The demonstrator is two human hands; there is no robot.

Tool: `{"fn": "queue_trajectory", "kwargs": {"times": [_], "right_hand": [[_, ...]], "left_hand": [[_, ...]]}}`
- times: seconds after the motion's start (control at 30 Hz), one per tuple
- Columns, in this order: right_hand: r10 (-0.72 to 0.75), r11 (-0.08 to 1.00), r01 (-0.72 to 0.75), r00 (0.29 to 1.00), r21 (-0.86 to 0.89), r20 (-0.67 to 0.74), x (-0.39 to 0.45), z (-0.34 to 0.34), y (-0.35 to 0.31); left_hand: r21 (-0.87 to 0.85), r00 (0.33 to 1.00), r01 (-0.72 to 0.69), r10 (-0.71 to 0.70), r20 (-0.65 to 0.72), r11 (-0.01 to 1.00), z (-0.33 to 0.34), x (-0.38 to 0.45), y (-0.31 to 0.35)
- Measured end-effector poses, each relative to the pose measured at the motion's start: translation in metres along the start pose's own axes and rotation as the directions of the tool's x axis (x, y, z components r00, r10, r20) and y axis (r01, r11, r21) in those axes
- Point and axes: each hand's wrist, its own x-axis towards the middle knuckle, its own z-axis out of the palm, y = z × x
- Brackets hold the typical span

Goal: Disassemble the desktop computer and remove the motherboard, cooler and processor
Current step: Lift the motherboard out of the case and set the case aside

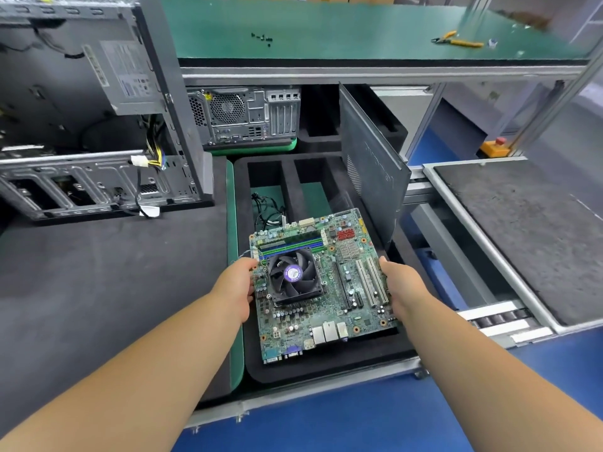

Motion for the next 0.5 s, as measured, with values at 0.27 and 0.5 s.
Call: {"fn": "queue_trajectory", "kwargs": {"times": [0.27, 0.5], "right_hand": [[-0.068, 0.997, 0.069, 0.997, -0.035, 0.041, -0.029, 0.045, -0.026], [-0.153, 0.941, 0.187, 0.979, -0.282, 0.137, -0.079, 0.148, -0.039]], "left_hand": [[-0.088, 0.994, -0.095, 0.099, 0.051, 0.992, -0.056, -0.011, 0.032], [-0.118, 0.995, -0.097, 0.094, -0.031, 0.988, -0.159, -0.005, 0.059]]}}
